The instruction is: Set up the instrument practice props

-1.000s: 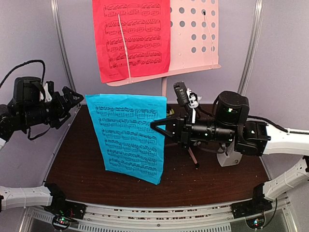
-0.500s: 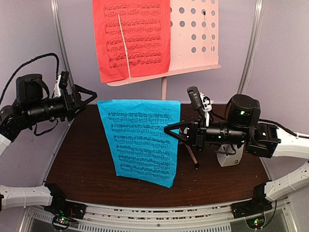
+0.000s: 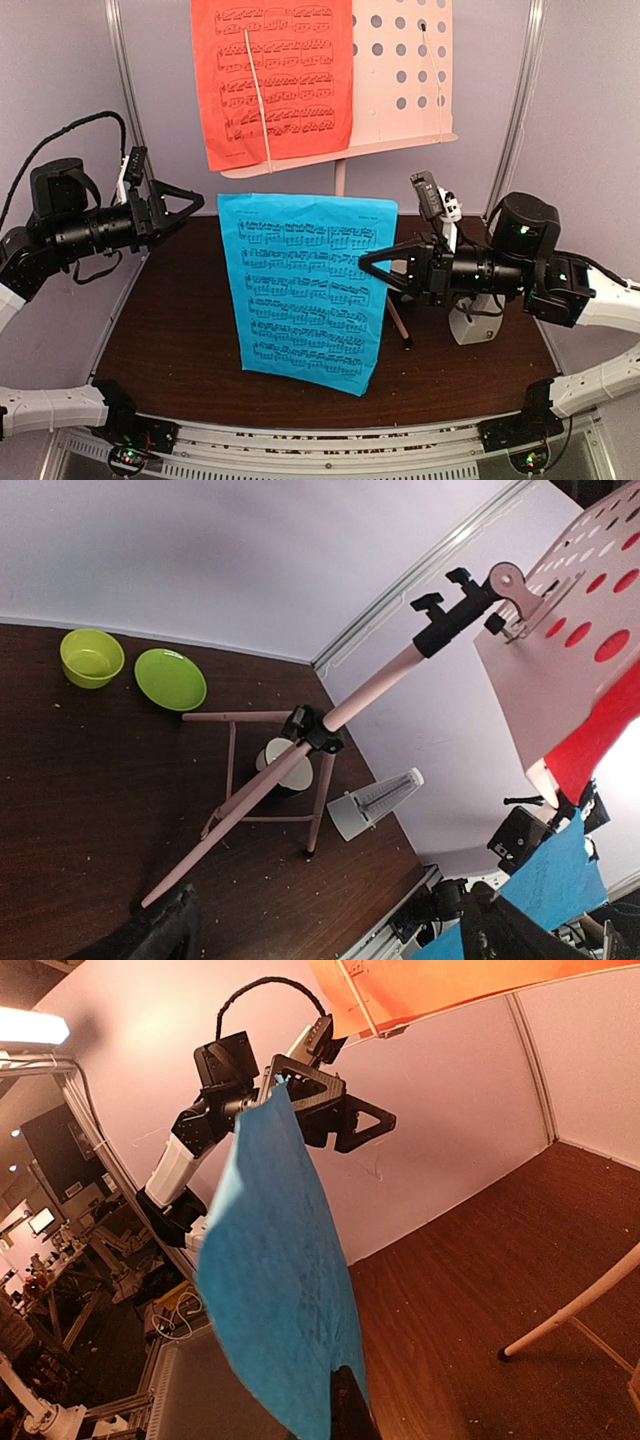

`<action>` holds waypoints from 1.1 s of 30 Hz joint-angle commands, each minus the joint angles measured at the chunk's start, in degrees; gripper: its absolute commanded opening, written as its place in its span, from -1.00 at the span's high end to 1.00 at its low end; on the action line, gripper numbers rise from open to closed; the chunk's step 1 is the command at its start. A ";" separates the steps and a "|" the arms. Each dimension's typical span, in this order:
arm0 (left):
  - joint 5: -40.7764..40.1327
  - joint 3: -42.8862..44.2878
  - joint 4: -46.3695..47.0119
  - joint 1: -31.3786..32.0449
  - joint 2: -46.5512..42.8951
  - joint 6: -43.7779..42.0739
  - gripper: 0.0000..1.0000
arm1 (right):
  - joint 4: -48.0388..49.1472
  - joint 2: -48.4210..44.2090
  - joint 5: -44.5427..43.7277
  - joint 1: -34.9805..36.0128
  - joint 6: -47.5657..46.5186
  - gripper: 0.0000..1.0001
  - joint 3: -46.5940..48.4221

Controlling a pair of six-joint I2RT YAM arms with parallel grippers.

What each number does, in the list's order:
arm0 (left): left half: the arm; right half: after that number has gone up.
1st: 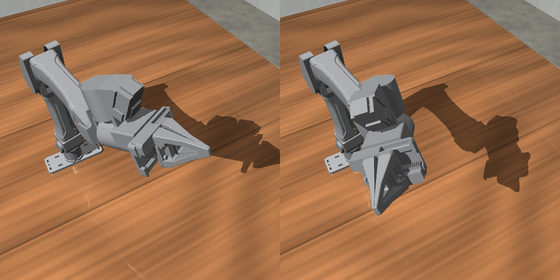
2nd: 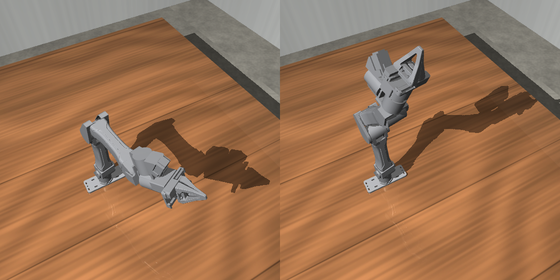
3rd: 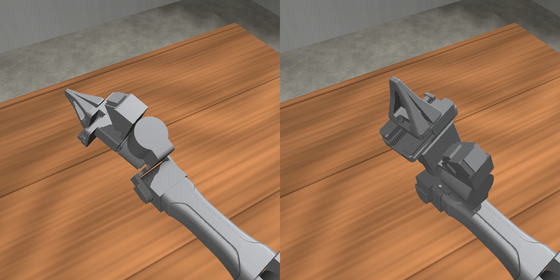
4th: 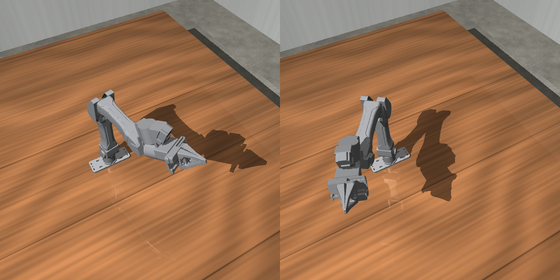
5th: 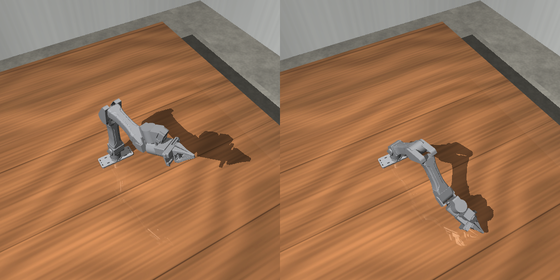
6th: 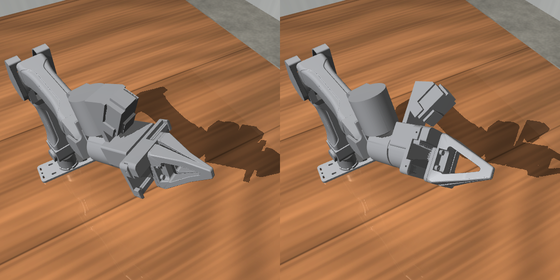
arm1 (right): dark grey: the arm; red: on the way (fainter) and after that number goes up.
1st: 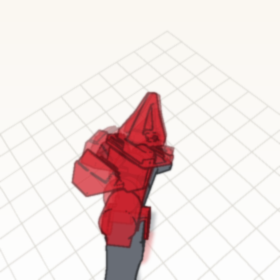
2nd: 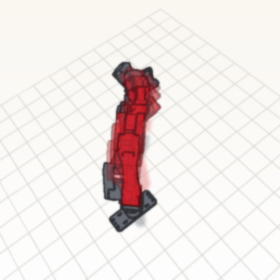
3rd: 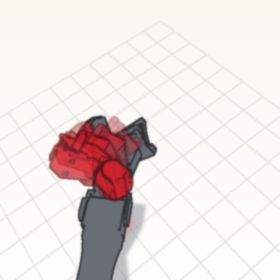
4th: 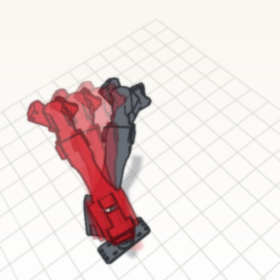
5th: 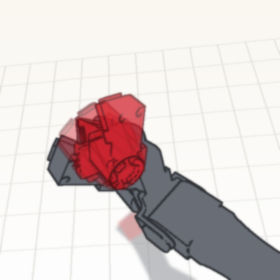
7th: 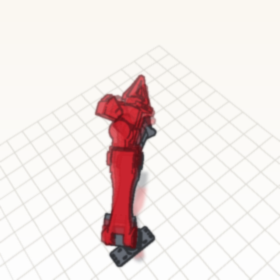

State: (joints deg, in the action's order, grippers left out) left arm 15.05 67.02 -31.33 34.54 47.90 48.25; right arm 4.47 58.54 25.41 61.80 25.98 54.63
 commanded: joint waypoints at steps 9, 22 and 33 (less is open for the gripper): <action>3.72 -6.18 9.97 7.71 -6.51 -8.84 -0.78 | -1.81 -5.99 7.40 -3.62 6.20 1.00 1.06; -6.39 -3.51 8.24 30.67 0.18 -20.99 -0.72 | -6.16 -7.38 9.90 -6.26 6.14 1.00 3.95; -17.02 -1.24 14.90 38.63 7.99 -22.73 -0.42 | -8.96 -8.83 11.85 -7.18 5.84 1.00 5.34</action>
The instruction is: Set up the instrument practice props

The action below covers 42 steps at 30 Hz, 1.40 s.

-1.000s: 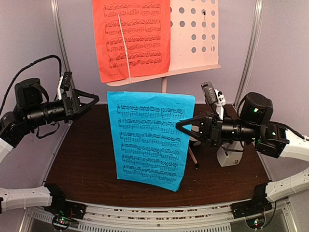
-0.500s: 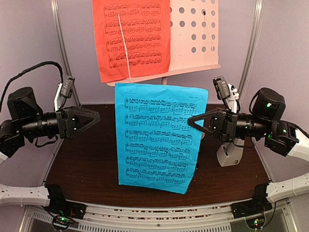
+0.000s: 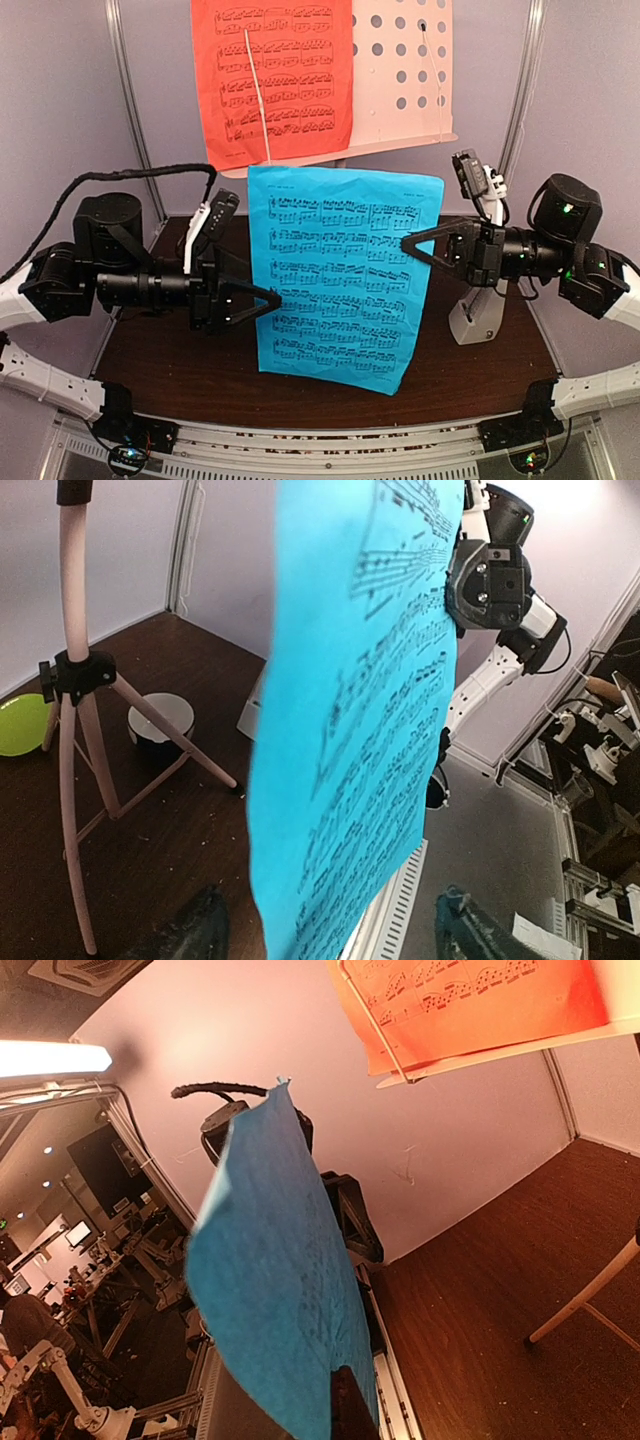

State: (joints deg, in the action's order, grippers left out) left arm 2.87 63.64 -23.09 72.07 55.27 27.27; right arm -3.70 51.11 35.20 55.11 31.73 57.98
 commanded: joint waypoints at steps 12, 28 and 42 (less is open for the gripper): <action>-8.87 13.95 7.50 2.89 7.26 -5.61 1.00 | -2.46 -2.25 -0.73 -3.00 -0.83 1.00 4.63; -14.71 41.45 7.69 2.99 20.24 -8.75 1.00 | -11.66 -1.36 -31.42 -7.08 -7.47 0.26 18.22; -31.56 59.69 10.46 3.44 32.12 -10.54 1.00 | -21.96 13.17 -49.48 -7.89 -17.05 0.05 39.73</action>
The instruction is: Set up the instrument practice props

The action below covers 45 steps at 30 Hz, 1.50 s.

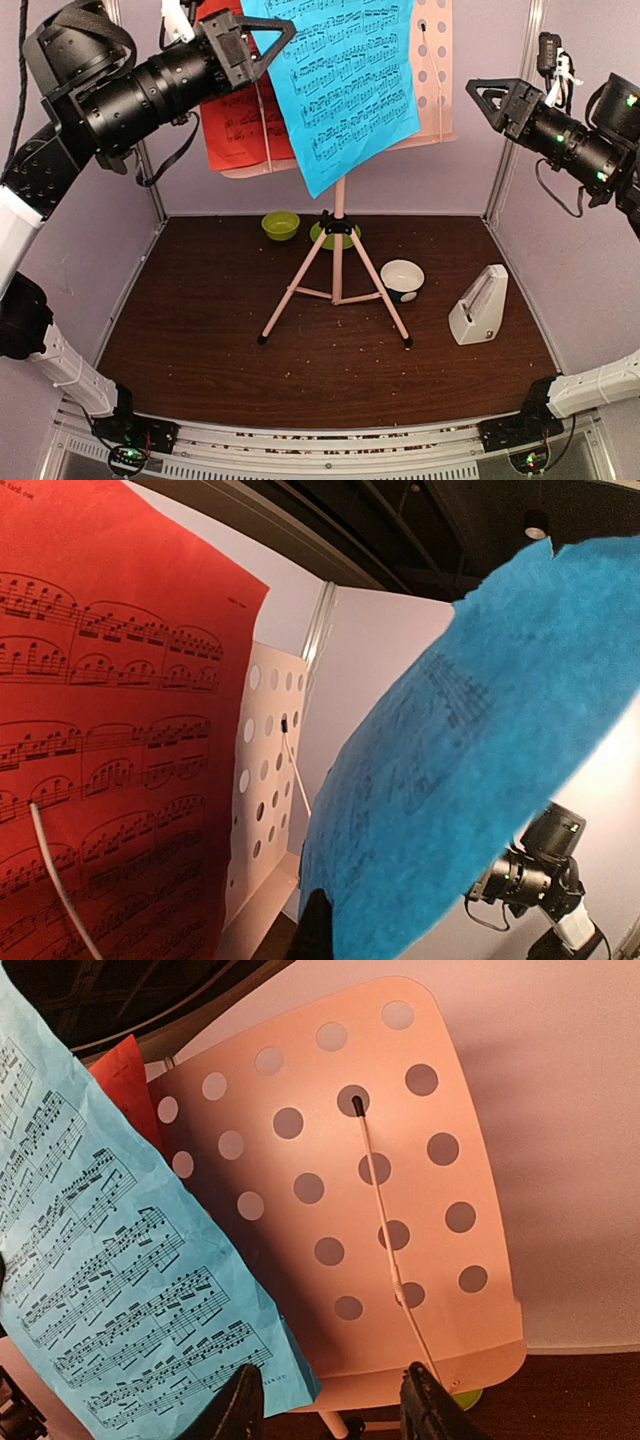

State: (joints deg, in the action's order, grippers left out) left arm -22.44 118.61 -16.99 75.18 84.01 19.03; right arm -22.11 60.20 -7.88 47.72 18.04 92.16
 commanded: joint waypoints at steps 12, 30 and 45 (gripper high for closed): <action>-10.62 24.98 1.69 0.39 15.78 -12.30 1.00 | -9.21 19.35 -12.22 -1.38 -11.12 0.02 25.24; -11.54 24.42 3.55 0.41 16.27 -19.40 1.00 | -10.25 28.57 -9.48 -3.60 -13.30 0.21 35.07; -14.11 22.86 6.98 0.37 16.27 -24.23 1.00 | -8.96 27.49 -8.97 -3.69 -15.96 1.00 33.92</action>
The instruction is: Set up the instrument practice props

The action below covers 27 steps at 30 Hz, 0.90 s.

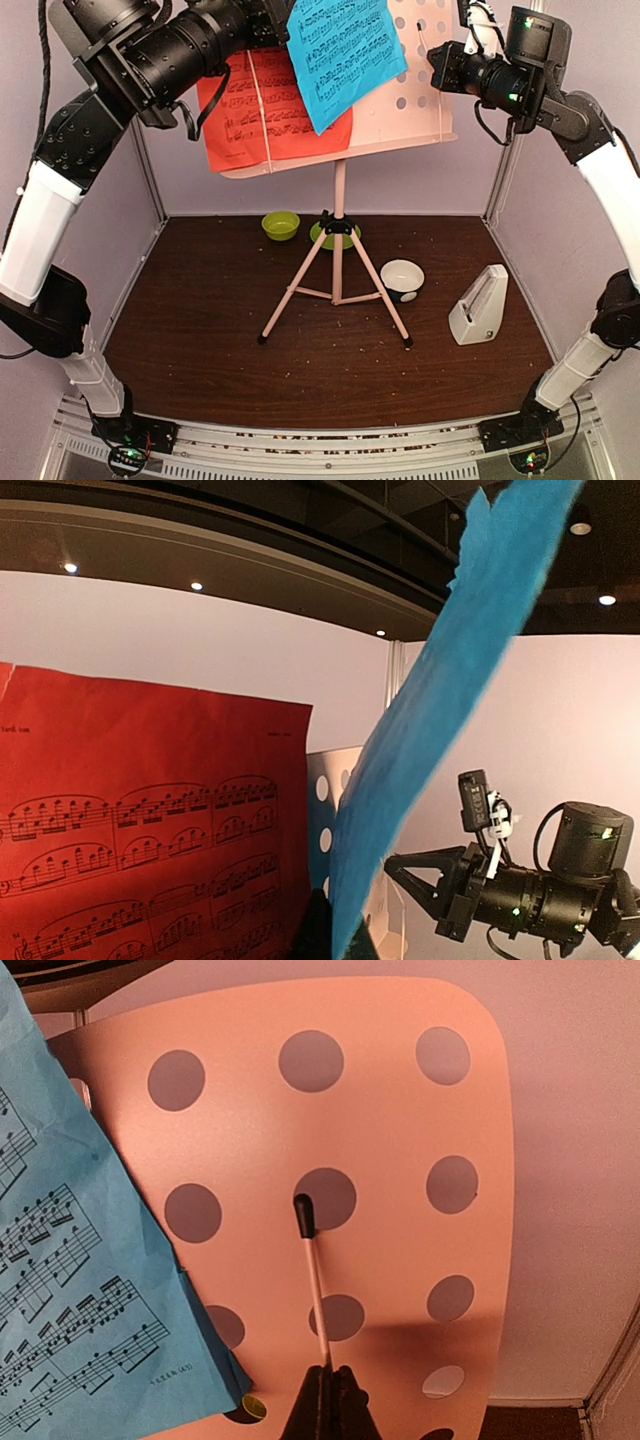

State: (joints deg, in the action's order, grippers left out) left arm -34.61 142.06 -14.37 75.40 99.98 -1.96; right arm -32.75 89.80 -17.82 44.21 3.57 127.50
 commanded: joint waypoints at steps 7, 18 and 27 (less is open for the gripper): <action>-2.44 -0.32 6.51 0.04 1.38 -6.77 1.00 | 14.22 -8.88 2.94 -0.15 -3.66 1.00 -14.83; 0.29 0.07 6.81 -1.04 2.58 -6.90 1.00 | 14.47 -7.39 1.37 -0.15 -5.25 0.72 -12.51; 0.74 -0.03 7.16 -1.13 2.54 -7.18 1.00 | 8.66 -3.83 2.56 -0.17 -3.53 0.15 -7.04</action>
State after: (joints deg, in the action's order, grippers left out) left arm -34.81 141.73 -10.31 74.67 102.69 -8.10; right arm -21.45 85.10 -15.40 44.21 -0.91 119.61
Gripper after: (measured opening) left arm 0.009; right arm 0.421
